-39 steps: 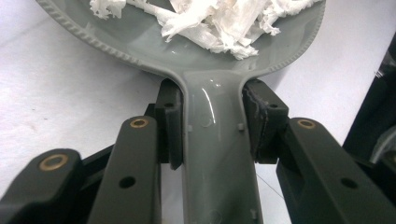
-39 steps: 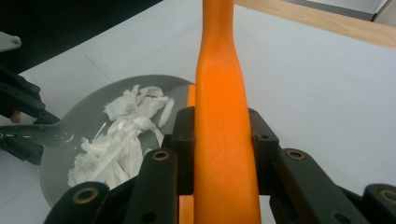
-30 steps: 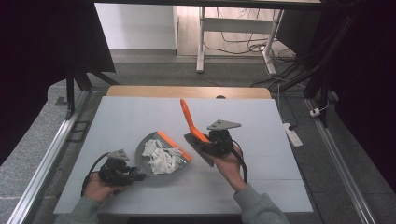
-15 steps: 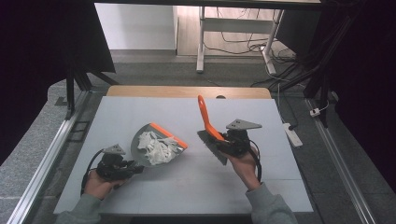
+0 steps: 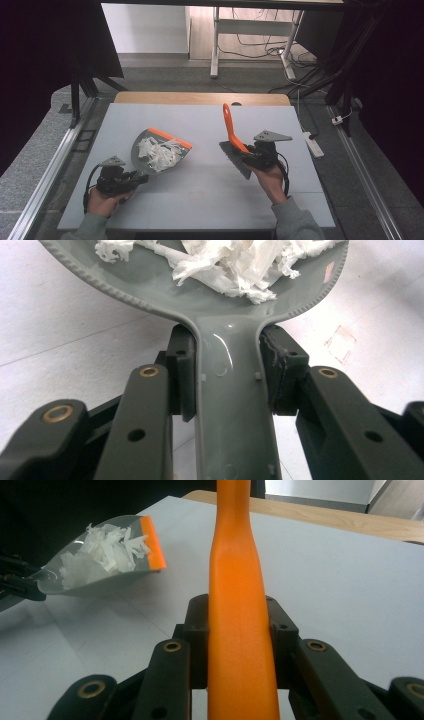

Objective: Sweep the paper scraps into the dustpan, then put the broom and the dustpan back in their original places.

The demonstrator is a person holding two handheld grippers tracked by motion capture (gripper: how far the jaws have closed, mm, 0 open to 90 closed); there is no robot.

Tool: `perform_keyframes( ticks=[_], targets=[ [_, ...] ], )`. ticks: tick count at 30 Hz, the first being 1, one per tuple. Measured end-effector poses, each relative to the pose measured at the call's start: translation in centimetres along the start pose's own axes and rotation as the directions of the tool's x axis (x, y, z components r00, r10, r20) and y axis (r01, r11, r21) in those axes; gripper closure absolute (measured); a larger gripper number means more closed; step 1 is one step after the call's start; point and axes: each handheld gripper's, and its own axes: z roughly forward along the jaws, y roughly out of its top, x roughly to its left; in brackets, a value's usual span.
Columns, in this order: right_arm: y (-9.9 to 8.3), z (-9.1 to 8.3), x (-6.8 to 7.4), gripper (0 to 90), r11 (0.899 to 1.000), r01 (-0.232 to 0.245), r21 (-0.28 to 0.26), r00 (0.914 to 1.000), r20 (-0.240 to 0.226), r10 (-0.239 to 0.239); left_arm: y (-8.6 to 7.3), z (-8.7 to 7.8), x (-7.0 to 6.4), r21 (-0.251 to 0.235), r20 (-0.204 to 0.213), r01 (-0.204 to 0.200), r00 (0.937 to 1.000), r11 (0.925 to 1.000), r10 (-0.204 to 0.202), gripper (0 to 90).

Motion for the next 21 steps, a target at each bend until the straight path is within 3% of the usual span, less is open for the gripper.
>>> perform_keyframes(
  ticks=[4,13,21],
  targets=[
    [-0.5,-0.7,-0.6,70.2,1.000,-0.019,-0.005,0.9998,0.005,0.019,-0.3,-0.1,0.0,-0.018,-0.013,0.036,0.9992,0.9992,-0.036,61.5],
    [-1.4,-2.0,-1.3,70.2,0.999,-0.052,-0.006,0.9986,0.007,0.052,-0.2,0.3,-0.4,-0.017,-0.033,0.047,0.9983,0.9987,-0.048,61.5],
    [-1.9,-2.7,-1.4,70.2,0.996,-0.085,0.003,0.9963,-0.014,0.085,-0.6,0.6,-0.9,-0.047,-0.073,0.088,0.9932,0.9951,-0.091,61.5]
  ],
)
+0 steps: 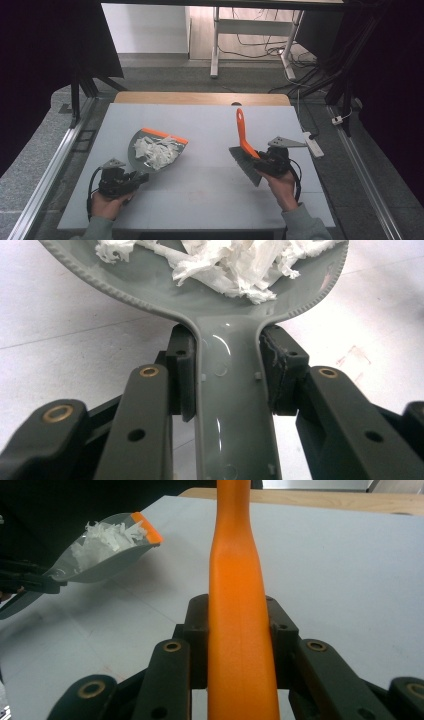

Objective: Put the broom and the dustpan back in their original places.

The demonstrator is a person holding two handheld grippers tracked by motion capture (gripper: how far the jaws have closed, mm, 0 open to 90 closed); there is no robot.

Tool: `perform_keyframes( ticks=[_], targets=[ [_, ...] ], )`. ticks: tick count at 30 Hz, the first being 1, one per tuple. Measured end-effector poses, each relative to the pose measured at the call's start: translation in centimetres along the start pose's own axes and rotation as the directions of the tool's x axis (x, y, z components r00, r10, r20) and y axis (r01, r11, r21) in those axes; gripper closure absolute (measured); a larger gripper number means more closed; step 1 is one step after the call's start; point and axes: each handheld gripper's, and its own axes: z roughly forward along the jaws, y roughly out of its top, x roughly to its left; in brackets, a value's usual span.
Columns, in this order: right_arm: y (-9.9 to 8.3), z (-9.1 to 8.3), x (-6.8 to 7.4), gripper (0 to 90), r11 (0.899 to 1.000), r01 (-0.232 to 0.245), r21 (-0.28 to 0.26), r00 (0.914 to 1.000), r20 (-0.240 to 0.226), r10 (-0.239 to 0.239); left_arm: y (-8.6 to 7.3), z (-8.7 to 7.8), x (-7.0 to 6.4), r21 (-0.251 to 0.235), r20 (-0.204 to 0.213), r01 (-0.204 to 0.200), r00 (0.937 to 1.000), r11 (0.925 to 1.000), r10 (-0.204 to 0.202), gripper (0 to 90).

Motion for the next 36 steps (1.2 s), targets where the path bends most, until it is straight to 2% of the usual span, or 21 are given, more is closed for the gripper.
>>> perform_keyframes(
  ticks=[4,13,18,24,28,32,36],
  targets=[
    [-0.5,-0.5,-0.3,70.2,1.000,-0.030,0.000,0.9995,-0.008,0.030,-0.4,0.1,0.0,-0.010,-0.013,0.030,0.9994,0.9995,-0.030,61.5],
    [-1.9,-0.8,-0.9,70.2,0.998,-0.061,0.028,0.9981,-0.001,0.061,-0.6,0.2,0.0,-0.014,-0.075,0.057,0.9955,0.9983,-0.058,61.4],
    [-2.6,-0.7,-1.2,70.2,0.995,-0.090,0.038,0.9959,-0.003,0.091,-0.8,0.4,0.0,-0.014,-0.113,0.091,0.9893,0.9957,-0.092,61.4],
    [-3.0,-0.4,-0.9,70.2,0.994,-0.089,0.060,0.9959,-0.013,0.090,-0.6,0.9,0.2,-0.014,-0.147,0.120,0.9817,0.9927,-0.121,61.4],
    [-3.1,0.1,-0.9,70.2,0.993,-0.090,0.079,0.9954,-0.025,0.092,-0.7,1.3,0.5,0.000,-0.155,0.136,0.9787,0.9907,-0.134,61.4],
    [-3.5,0.7,-1.7,70.2,0.986,-0.137,0.092,0.9891,-0.042,0.141,-0.7,1.6,0.8,0.016,-0.169,0.153,0.9745,0.9881,-0.148,61.4],
    [-3.7,1.3,-2.4,70.2,0.982,-0.152,0.110,0.9874,-0.029,0.156,-0.6,1.8,1.0,0.026,-0.162,0.156,0.9754,0.9874,-0.150,61.4]
  ],
)
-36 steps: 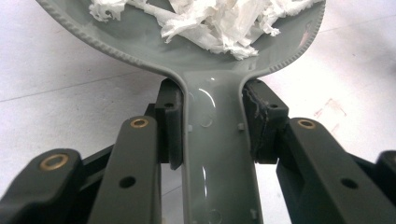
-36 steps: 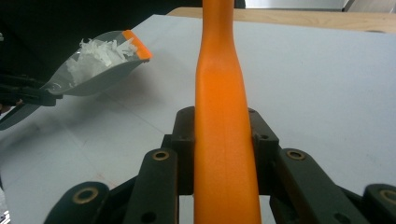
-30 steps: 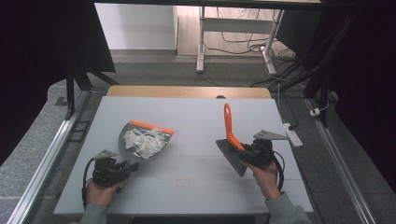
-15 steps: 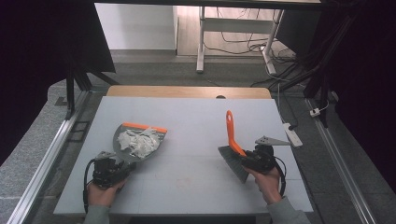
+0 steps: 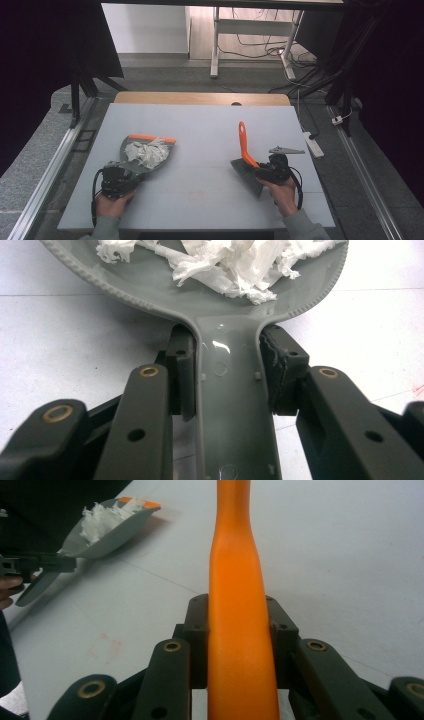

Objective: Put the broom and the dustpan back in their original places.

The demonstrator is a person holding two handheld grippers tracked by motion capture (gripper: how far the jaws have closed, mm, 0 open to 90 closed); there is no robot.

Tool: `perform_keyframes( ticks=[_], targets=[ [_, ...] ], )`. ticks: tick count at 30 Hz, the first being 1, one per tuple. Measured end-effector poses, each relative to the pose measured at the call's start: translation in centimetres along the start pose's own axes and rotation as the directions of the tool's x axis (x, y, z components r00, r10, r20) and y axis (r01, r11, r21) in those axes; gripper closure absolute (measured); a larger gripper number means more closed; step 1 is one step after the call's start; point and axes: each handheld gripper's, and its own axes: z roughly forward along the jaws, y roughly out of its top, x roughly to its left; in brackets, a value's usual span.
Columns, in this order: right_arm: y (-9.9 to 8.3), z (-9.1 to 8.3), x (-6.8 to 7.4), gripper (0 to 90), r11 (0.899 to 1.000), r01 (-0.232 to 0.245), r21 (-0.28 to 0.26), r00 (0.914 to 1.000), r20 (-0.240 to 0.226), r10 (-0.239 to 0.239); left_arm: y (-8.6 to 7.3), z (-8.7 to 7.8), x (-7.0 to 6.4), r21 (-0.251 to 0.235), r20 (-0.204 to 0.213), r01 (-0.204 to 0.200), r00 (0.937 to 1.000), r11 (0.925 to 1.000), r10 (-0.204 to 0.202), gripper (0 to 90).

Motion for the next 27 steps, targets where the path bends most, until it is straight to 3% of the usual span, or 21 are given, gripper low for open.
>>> perform_keyframes(
  ticks=[9,15,21,25,27],
  targets=[
    [0.0,0.9,-2.0,69.8,0.999,-0.046,0.030,0.9975,0.055,0.044,-0.1,0.6,-0.4,0.033,-0.002,-0.013,0.9999,0.9994,0.013,60.9],
    [0.2,0.9,-2.3,65.9,0.998,0.024,0.063,0.9894,0.142,-0.032,-0.1,0.6,-0.3,0.027,-0.001,-0.010,1.0000,0.9996,0.010,58.5],
    [0.5,1.1,-2.9,58.2,0.994,0.057,0.095,0.9826,0.171,-0.073,-0.1,0.5,-0.2,0.022,-0.014,-0.006,0.9999,0.9997,0.006,40.7],
    [0.6,1.3,-3.1,50.4,0.989,0.080,0.125,0.9678,0.228,-0.107,-0.2,0.2,-0.1,0.010,-0.025,-0.004,0.9997,0.9999,0.004,30.6],
    [0.5,1.3,-3.4,49.5,0.988,0.069,0.135,0.9671,0.234,-0.100,-0.2,0.0,0.0,0.002,-0.028,-0.006,0.9996,1.0000,0.007,27.5]
  ],
)
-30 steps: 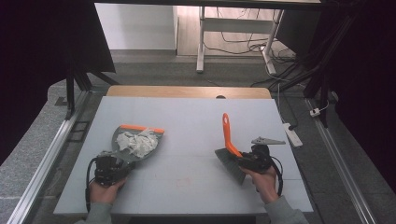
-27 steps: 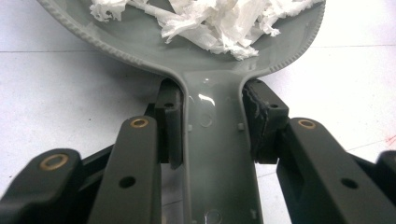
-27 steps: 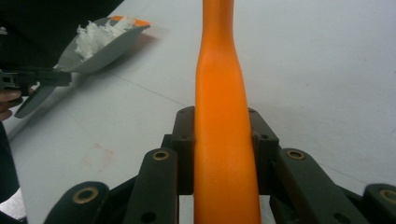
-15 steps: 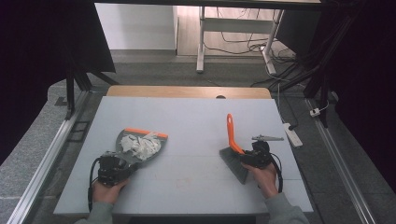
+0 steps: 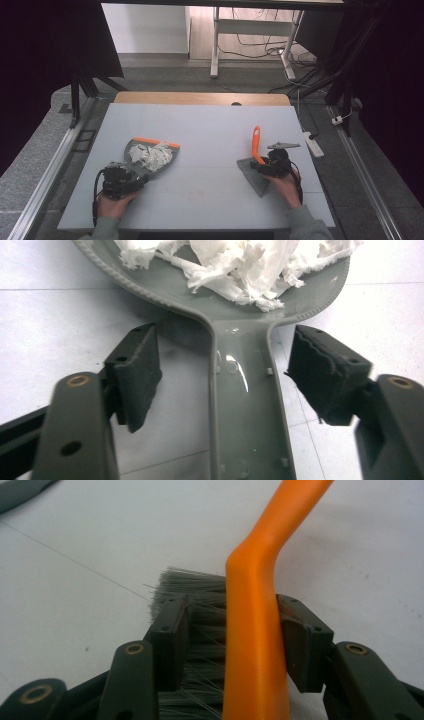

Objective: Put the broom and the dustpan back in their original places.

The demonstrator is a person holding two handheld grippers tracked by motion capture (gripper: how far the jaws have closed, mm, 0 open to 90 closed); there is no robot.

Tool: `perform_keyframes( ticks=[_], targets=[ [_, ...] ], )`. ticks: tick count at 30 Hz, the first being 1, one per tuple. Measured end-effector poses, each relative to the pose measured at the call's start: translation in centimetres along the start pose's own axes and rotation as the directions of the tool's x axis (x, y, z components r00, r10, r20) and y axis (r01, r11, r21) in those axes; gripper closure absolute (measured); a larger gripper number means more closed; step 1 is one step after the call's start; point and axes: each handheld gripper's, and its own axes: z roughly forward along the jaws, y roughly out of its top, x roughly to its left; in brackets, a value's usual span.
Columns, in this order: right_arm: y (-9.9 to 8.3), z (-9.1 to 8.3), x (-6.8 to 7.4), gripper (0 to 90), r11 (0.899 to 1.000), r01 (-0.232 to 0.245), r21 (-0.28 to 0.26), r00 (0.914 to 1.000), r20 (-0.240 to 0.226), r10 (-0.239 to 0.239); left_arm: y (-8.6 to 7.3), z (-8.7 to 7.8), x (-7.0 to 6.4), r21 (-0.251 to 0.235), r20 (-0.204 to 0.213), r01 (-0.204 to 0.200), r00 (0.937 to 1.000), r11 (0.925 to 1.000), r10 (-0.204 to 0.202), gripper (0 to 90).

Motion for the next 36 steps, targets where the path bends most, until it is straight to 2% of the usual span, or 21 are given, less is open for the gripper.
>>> perform_keyframes(
  ticks=[4,6,8,11,12,14,18,21,25,29,33,36],
  targets=[
    [0.0,0.2,-0.3,46.8,1.000,-0.011,0.017,0.9999,0.005,0.010,0.0,-0.7,0.1,-0.011,0.002,-0.023,0.9997,0.9997,0.023,24.4],
    [0.0,0.2,-0.3,45.5,1.000,0.006,0.023,0.9989,0.046,-0.007,0.2,-1.2,-0.1,-0.016,0.011,-0.050,0.9987,0.9986,0.050,22.6],
    [0.1,0.1,-0.5,45.9,1.000,0.000,0.012,0.9994,0.035,0.000,0.3,-1.8,-0.3,-0.034,0.004,-0.082,0.9966,0.9961,0.082,22.3],
    [0.2,-0.3,-0.4,45.9,1.000,0.012,-0.003,0.9987,0.049,-0.012,0.5,-2.5,-0.4,-0.062,0.000,-0.113,0.9936,0.9917,0.113,22.4],
    [0.2,-0.4,-0.3,45.9,1.000,0.023,-0.013,0.9982,0.056,-0.023,0.6,-2.6,-0.4,-0.071,0.013,-0.118,0.9928,0.9905,0.119,22.5],
    [0.3,-0.9,0.1,45.9,0.998,0.052,-0.037,0.9974,0.052,-0.050,0.8,-2.8,-0.5,-0.082,0.040,-0.149,0.9874,0.9854,0.153,23.8],
    [0.1,-1.8,1.0,46.4,0.990,0.121,-0.067,0.9927,0.002,-0.121,1.3,-2.7,-0.8,-0.084,0.111,-0.213,0.9688,0.9734,0.222,25.9],
    [-0.2,-2.3,1.7,47.2,0.983,0.163,-0.082,0.9853,-0.036,-0.167,1.6,-2.4,-0.9,-0.077,0.153,-0.242,0.9557,0.9672,0.251,26.2],
    [-0.9,-2.8,2.2,47.6,0.976,0.198,-0.088,0.9756,-0.079,-0.205,1.8,-2.0,-0.7,-0.063,0.184,-0.278,0.9406,0.9584,0.285,26.4],
    [-1.7,-3.6,2.1,47.6,0.973,0.199,-0.114,0.9728,-0.097,-0.210,1.9,-1.9,-0.3,-0.072,0.199,-0.288,0.9339,0.9548,0.297,26.5],
    [-2.4,-4.3,1.9,48.6,0.967,0.221,-0.130,0.9666,-0.104,-0.234,1.8,-1.8,-0.2,-0.075,0.213,-0.301,0.9267,0.9508,0.310,26.5],
    [-2.5,-4.4,1.9,48.6,0.961,0.238,-0.140,0.9625,-0.099,-0.253,1.7,-1.8,-0.4,-0.073,0.209,-0.305,0.9263,0.9495,0.314,26.4]
  ],
)
